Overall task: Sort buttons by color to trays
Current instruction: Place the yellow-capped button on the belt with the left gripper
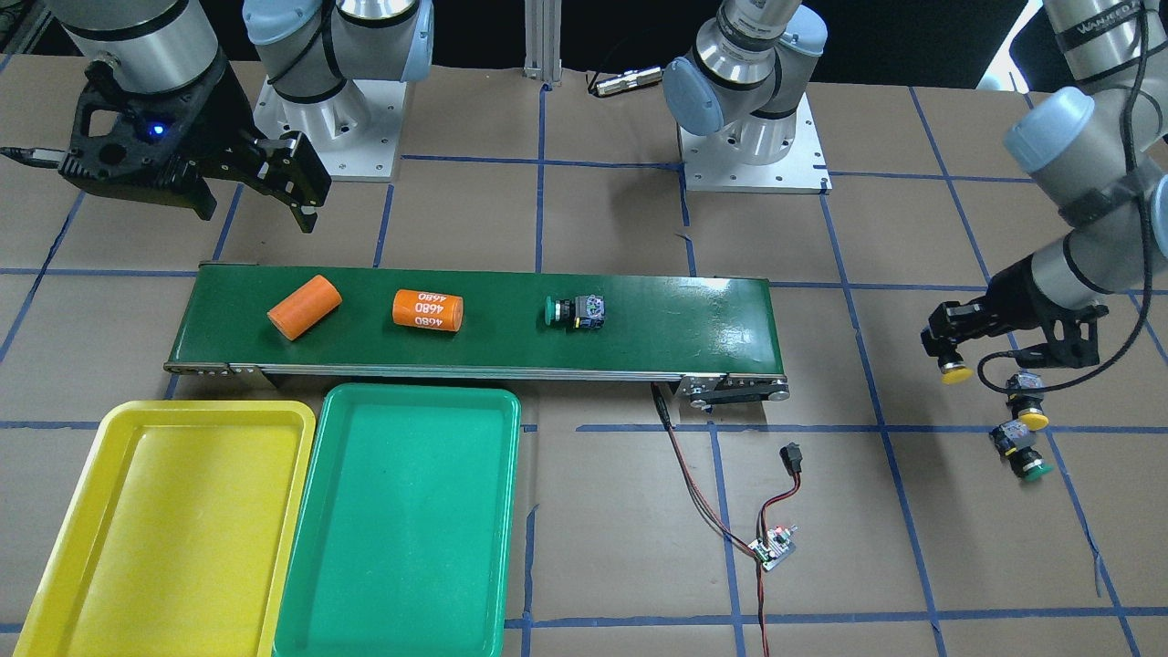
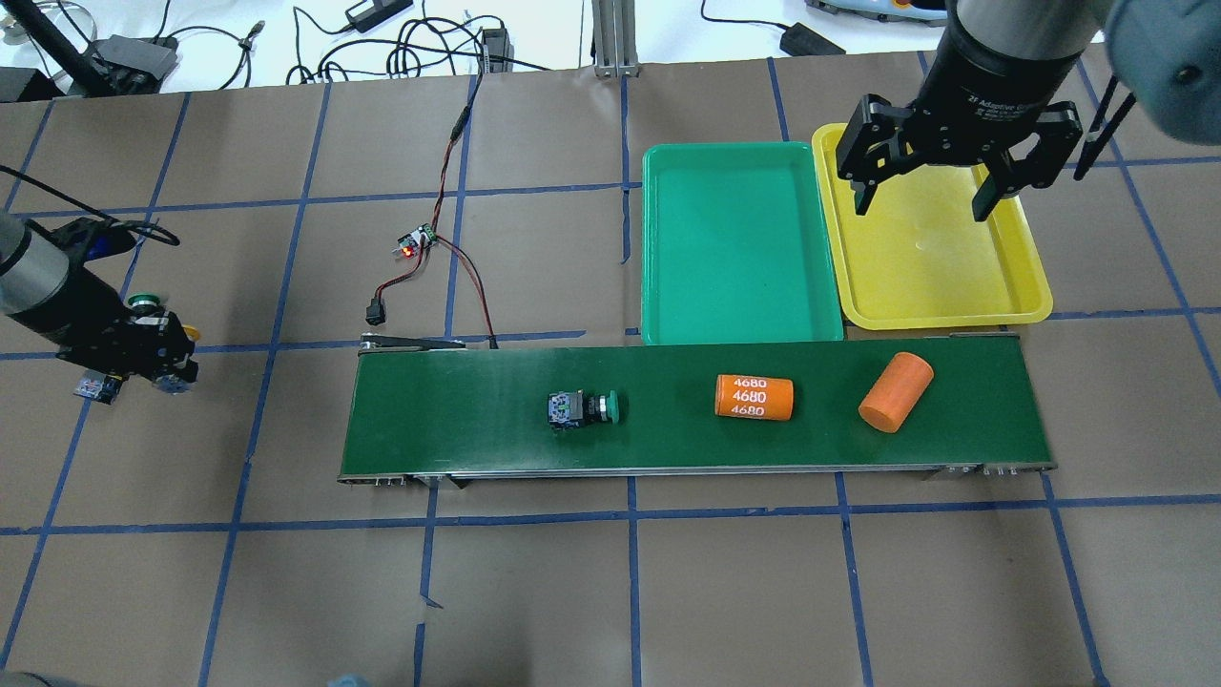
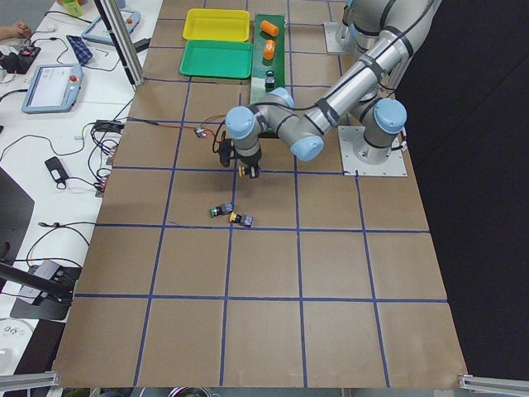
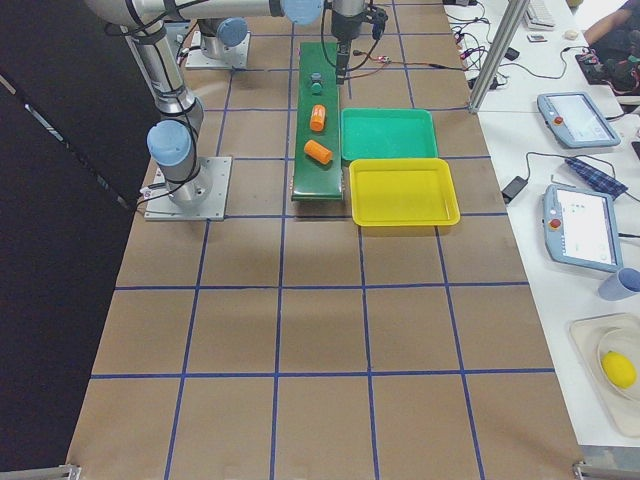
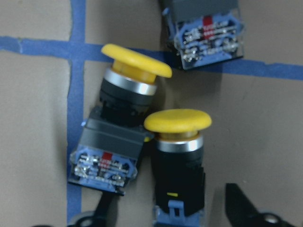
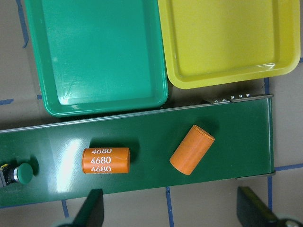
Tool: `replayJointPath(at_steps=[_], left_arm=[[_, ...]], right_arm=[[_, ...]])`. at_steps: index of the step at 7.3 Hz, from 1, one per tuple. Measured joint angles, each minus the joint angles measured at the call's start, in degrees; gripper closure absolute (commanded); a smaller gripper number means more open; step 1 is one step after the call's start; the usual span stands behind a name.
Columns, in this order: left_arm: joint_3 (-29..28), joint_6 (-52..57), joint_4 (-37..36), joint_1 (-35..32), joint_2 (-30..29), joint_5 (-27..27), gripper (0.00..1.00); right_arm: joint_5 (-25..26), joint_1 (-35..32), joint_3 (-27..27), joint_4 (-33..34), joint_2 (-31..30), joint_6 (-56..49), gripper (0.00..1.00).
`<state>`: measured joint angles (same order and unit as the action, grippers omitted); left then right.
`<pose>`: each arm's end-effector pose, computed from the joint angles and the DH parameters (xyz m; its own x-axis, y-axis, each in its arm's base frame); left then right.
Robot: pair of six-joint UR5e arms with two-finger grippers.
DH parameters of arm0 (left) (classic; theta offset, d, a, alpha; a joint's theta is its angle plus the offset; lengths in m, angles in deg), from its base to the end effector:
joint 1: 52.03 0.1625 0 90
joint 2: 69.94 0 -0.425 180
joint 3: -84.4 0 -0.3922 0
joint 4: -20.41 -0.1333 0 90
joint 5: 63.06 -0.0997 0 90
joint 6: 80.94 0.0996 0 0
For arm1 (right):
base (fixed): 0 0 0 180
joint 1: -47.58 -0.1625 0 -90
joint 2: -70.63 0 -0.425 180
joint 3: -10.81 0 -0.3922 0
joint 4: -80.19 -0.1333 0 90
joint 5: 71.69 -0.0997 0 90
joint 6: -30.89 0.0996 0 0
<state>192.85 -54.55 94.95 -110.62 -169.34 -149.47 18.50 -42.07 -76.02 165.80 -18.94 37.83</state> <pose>0.1374 -0.4928 0.2801 -0.9830 -0.1057 0.1502 -0.0805 0.9830 0.1650 0.1300 -0.4925 0.5038 -0.9919 0.1267 0.0068 0.1269 0.9915 0.0282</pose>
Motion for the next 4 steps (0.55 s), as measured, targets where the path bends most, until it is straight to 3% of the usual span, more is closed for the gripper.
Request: replayJointPath(at_steps=[2, 4], left_arm=[[2.7, -12.2, 3.4, -11.9, 5.9, 1.3, 1.00], [5.1, -22.9, 1.4, -25.2, 7.6, 1.0, 1.00]], right_arm=[[0.0, 0.0, 0.0, 0.0, 0.0, 0.0, 0.00], [0.1, -0.1, 0.0, 0.0, 0.0, 0.0, 0.00]])
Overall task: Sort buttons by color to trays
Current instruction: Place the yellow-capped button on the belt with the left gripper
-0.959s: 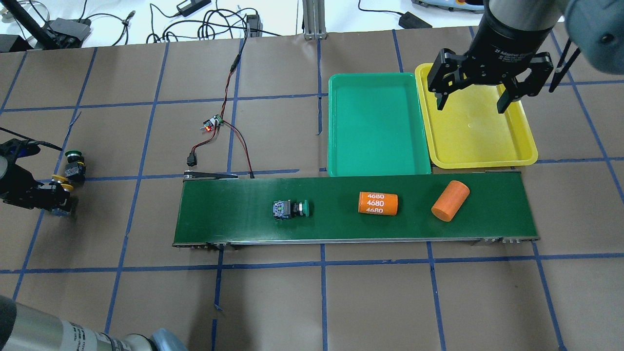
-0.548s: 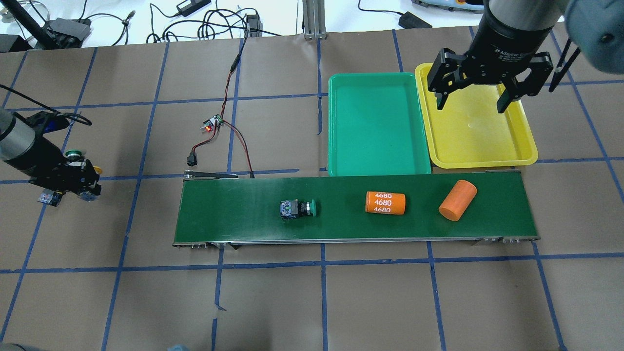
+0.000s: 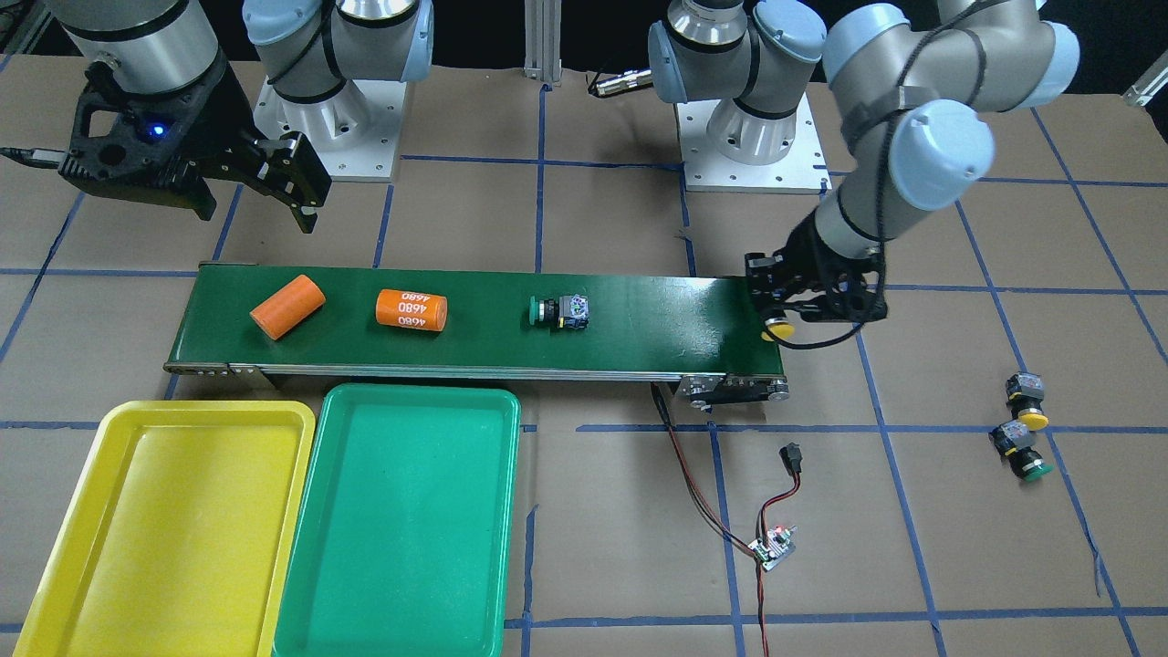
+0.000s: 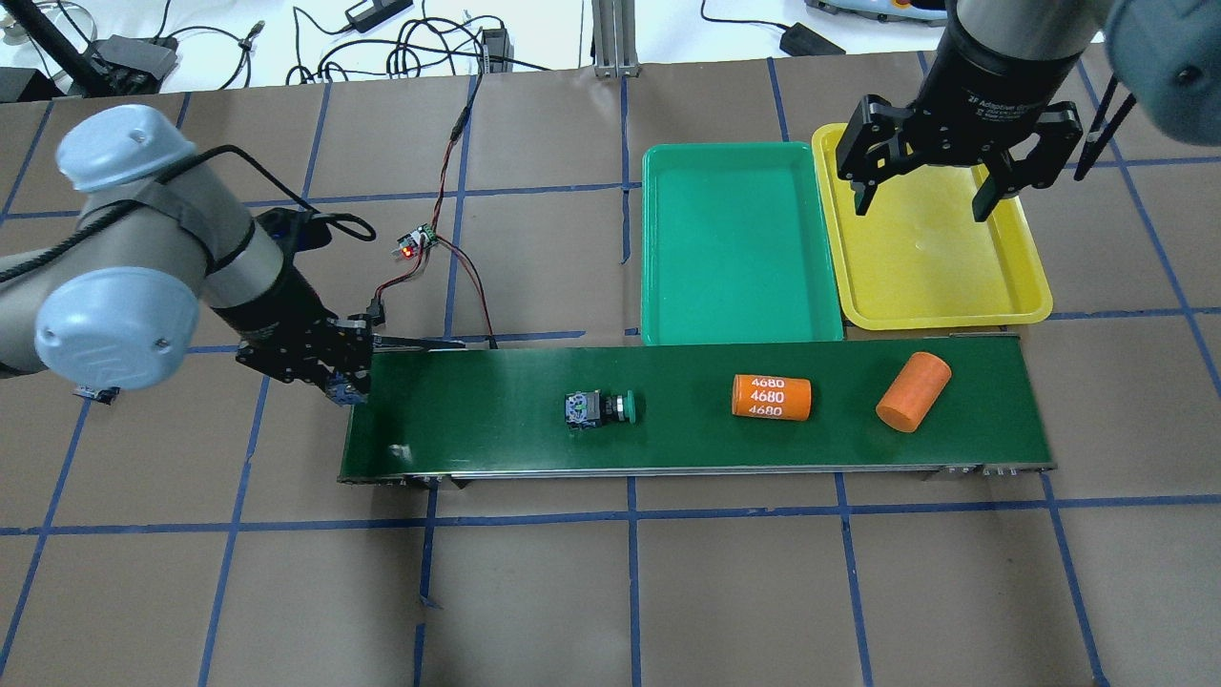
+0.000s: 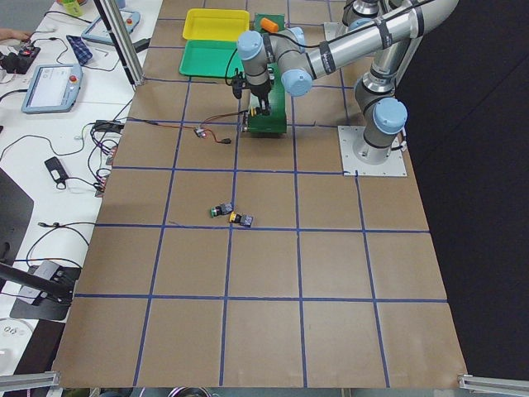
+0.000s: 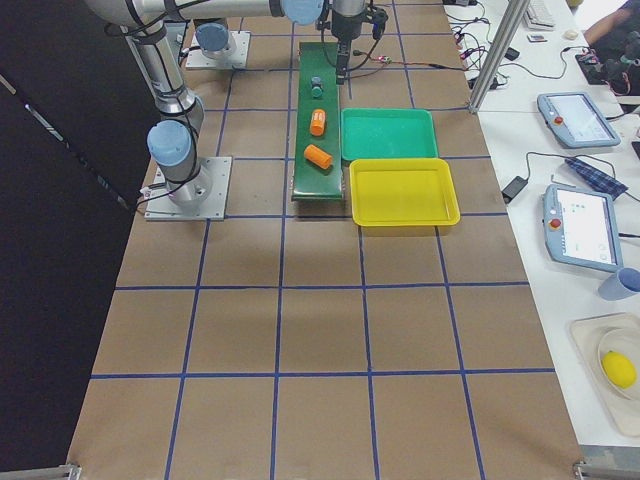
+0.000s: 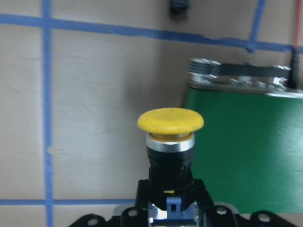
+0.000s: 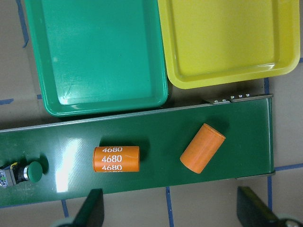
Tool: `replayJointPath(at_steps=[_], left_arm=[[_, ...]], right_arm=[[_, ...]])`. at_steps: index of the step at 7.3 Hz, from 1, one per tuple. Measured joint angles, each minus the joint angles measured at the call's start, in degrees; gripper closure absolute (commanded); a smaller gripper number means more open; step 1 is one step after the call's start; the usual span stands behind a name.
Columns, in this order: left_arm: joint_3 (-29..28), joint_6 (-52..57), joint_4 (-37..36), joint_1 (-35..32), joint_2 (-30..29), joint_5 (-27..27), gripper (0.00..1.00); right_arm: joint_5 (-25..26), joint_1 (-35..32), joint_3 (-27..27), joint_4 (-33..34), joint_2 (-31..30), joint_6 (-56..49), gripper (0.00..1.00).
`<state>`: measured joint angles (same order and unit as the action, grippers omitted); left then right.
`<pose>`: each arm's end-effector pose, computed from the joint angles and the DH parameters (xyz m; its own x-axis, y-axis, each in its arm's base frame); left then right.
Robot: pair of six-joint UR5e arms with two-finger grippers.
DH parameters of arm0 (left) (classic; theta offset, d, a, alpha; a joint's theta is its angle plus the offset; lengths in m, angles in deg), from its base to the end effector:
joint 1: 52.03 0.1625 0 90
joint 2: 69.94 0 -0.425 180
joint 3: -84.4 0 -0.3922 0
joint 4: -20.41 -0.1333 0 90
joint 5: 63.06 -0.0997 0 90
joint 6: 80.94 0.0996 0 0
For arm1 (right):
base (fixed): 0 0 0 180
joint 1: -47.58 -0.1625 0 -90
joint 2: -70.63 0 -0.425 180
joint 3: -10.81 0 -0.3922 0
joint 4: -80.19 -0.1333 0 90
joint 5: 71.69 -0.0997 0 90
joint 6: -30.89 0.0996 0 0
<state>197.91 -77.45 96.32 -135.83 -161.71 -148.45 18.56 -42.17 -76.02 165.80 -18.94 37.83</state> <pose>-0.0923 -0.4590 0.3031 -0.9939 -0.0636 0.0905 -0.0455 0.9809 0.1889 0.1307 -0.4923 0.5038 -0.9921 0.1250 0.0078 0.1252 0.9917 0.0281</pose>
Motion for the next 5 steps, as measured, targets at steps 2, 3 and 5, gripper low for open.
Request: replayJointPath(at_steps=[2, 3, 5], left_arm=[[3.7, -4.3, -7.5, -6.3, -1.6, 0.1, 0.19], [6.0, -4.8, -12.7, -7.0, -2.4, 0.0, 0.00], [7.3, -3.3, -18.6, -6.2, -2.5, -0.8, 0.00]], right_arm=[[0.3, -0.3, 0.0, 0.2, -0.1, -0.1, 0.00], [0.3, -0.4, 0.0, 0.3, -0.4, -0.1, 0.00], [0.0, -0.7, 0.1, 0.4, -1.7, 0.0, 0.00]])
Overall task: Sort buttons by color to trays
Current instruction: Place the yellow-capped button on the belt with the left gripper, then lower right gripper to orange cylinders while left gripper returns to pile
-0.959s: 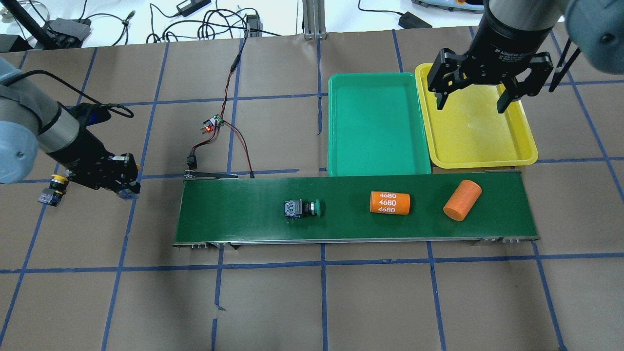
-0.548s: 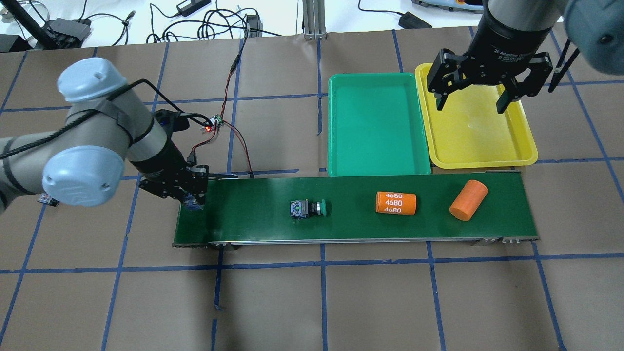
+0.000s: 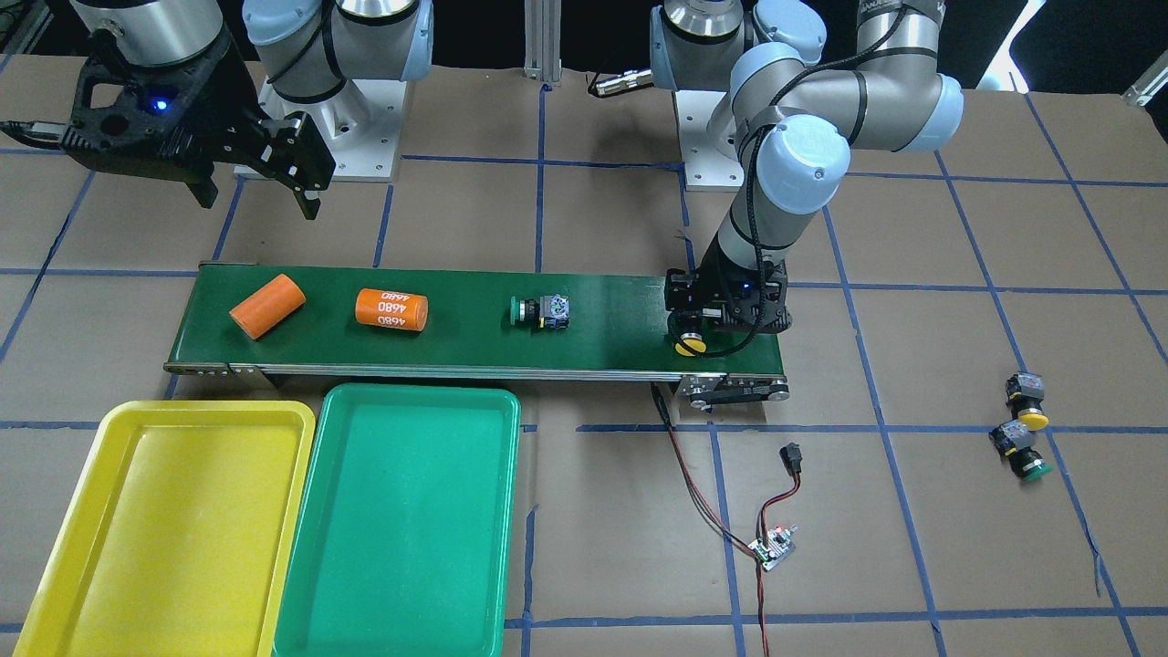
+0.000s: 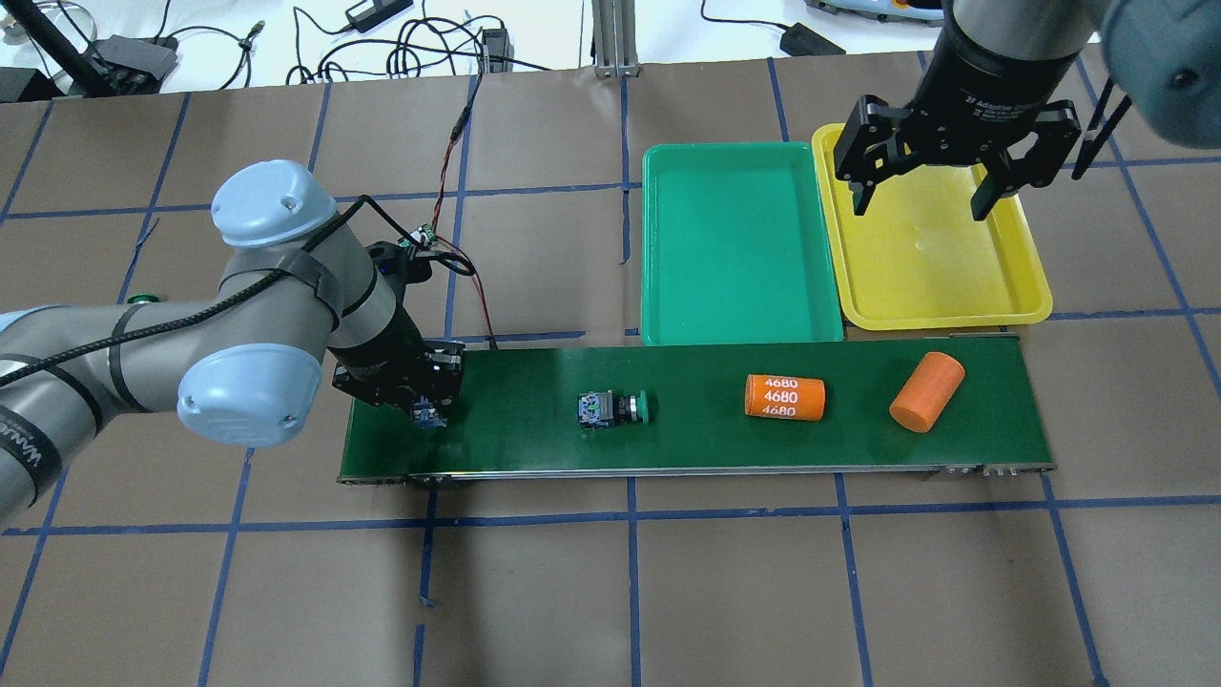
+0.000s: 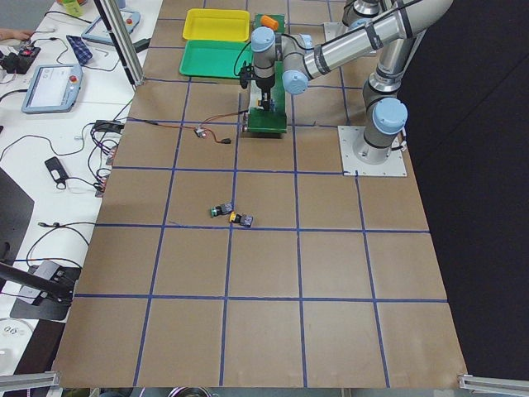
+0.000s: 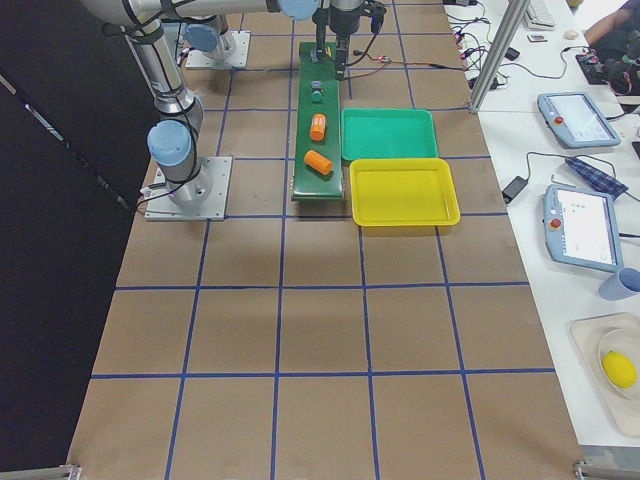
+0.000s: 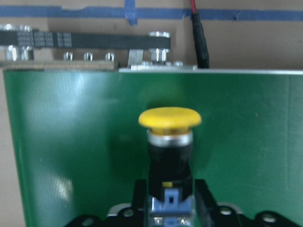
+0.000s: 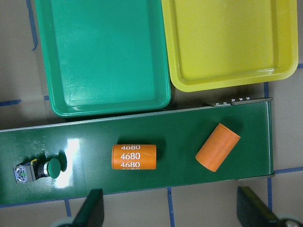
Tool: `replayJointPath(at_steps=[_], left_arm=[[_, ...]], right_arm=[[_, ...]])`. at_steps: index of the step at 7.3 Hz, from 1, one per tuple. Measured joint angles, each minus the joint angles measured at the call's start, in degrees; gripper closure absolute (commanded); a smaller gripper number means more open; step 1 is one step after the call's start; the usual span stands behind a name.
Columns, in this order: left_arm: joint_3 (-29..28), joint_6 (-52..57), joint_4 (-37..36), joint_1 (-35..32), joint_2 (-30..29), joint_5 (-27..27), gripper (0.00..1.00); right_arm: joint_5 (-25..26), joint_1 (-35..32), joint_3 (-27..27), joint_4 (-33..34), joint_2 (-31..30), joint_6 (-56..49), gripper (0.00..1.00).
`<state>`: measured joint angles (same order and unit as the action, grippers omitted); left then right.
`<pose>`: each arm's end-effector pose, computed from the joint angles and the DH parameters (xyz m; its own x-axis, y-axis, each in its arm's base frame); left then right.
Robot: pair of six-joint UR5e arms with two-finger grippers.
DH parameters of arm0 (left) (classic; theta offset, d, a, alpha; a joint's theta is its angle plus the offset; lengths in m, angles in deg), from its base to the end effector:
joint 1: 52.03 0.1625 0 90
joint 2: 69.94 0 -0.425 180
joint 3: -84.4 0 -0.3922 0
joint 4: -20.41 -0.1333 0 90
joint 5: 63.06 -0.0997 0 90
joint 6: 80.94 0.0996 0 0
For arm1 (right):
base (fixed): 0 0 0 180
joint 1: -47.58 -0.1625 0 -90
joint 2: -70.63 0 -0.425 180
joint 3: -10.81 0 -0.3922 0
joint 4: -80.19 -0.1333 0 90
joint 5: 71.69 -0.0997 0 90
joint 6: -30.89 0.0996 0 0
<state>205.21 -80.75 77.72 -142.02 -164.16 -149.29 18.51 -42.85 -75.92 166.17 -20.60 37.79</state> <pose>-0.1398 -0.4480 0.2579 -0.9978 0.0005 0.0658 0.0031 0.9992 0.0406 0.1366 -0.4814 0.5194 -0.9936 0.1127 0.0025 0.1127 0.9936 -0.0087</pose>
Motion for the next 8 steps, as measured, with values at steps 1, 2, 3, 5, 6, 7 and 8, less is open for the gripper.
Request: replayJointPath(at_steps=[1, 2, 3, 5, 6, 7, 8], left_arm=[[-0.3, 2.1, 0.0, 2.6, 0.8, -0.6, 0.00], [-1.4, 5.3, 1.3, 7.0, 1.2, -0.8, 0.00], [-3.2, 11.0, 3.2, 13.1, 0.7, -0.9, 0.00], [-5.5, 25.5, 4.9, 27.0, -1.9, -1.3, 0.00], [-6.3, 33.4, 3.8, 33.4, -4.2, -1.8, 0.00], [-8.0, 40.4, 1.6, 38.0, -7.1, -2.5, 0.00], [-11.6, 46.0, -0.2, 40.9, -10.6, -3.8, 0.00]], right_arm=[[0.0, -0.1, 0.0, -0.1, -0.3, 0.0, 0.00], [0.0, -0.1, 0.3, -0.2, -0.3, -0.1, 0.00], [0.0, -0.2, 0.6, -0.3, -0.4, -0.1, 0.00], [-0.1, -0.3, 0.6, -0.3, -0.5, -0.4, 0.00], [-0.1, -0.4, 0.3, 0.0, -0.5, -0.4, 0.00], [-0.2, -0.6, 0.1, 0.1, -0.4, -0.1, 0.00], [-1.1, -0.9, -0.8, 0.2, -0.1, 0.1, 0.00]])
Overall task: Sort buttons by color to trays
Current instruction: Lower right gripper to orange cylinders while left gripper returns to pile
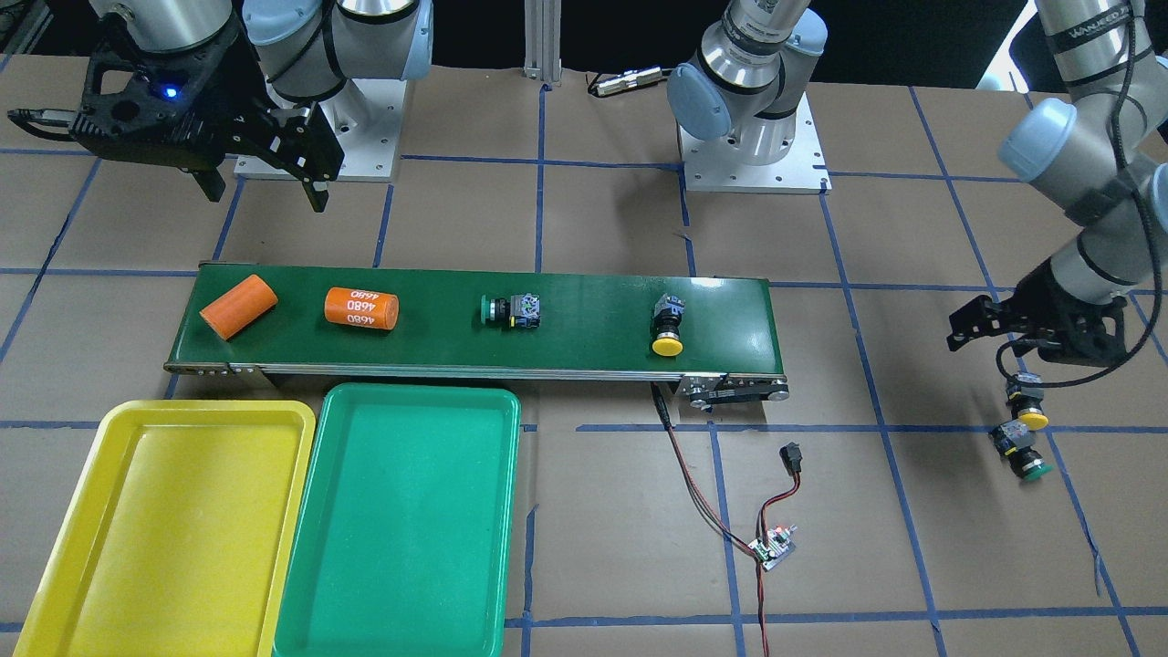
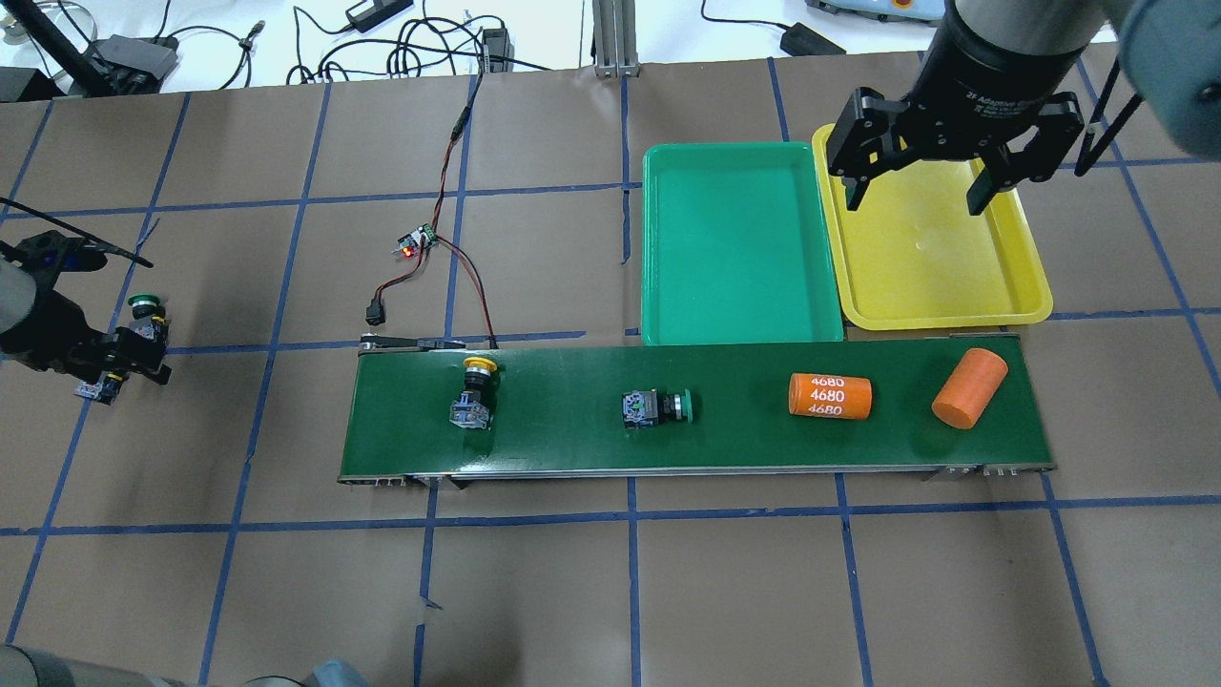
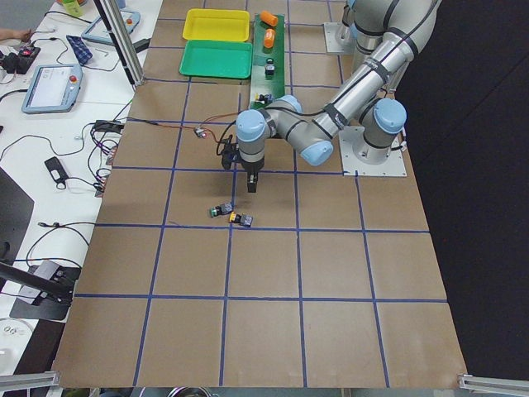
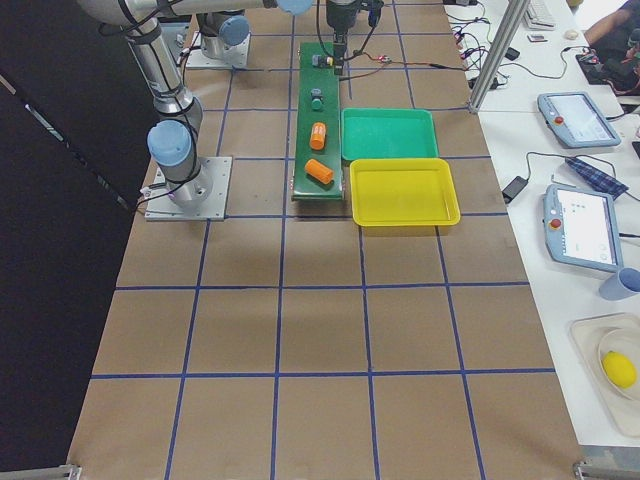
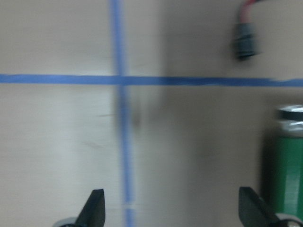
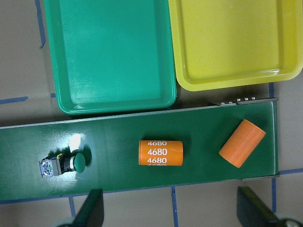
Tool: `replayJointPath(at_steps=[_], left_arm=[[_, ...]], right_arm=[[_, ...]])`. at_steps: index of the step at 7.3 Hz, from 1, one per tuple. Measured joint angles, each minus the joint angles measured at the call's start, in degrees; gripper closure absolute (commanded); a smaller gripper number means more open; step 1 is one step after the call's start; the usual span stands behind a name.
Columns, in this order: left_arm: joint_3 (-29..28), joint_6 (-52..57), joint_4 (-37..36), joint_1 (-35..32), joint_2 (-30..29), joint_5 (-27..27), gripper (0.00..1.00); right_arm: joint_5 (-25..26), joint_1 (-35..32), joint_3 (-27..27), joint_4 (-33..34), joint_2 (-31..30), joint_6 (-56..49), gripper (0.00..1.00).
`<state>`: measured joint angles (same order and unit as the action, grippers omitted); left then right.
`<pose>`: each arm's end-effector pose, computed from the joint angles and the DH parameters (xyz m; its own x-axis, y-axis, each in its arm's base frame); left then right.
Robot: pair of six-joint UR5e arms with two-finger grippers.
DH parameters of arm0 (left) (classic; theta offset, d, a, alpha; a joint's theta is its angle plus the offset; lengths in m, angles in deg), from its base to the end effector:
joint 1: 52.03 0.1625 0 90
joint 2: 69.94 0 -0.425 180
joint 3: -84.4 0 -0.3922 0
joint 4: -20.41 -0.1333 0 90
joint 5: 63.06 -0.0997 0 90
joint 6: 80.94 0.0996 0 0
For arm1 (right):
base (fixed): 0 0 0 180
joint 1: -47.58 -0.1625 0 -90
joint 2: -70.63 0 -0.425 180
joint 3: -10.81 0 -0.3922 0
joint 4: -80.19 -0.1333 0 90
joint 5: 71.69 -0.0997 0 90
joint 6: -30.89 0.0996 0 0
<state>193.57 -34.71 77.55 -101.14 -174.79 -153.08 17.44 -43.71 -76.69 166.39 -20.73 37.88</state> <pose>0.2473 -0.4892 0.2523 -0.9956 0.0930 0.0144 0.0932 0.9955 0.0143 0.1456 -0.4779 0.5143 -0.9949 0.0993 -0.0152 0.0993 0.9951 0.0008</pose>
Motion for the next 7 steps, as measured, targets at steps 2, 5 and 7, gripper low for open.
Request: replayJointPath(at_steps=[2, 5, 7], left_arm=[[-4.8, 5.8, -1.1, 3.7, -5.5, -0.9, 0.00], [-5.3, 7.9, -1.9, 5.6, -10.6, -0.5, 0.35], [-5.3, 8.1, -3.3, 5.7, -12.4, -0.5, 0.96]], right_arm=[[-2.2, -0.2, -3.3, 1.0, -0.2, 0.0, 0.00], [-2.1, -0.3, -6.6, 1.9, -0.4, -0.7, 0.00], [-0.9, -0.3, -10.8, 2.5, -1.1, -0.8, 0.00]])
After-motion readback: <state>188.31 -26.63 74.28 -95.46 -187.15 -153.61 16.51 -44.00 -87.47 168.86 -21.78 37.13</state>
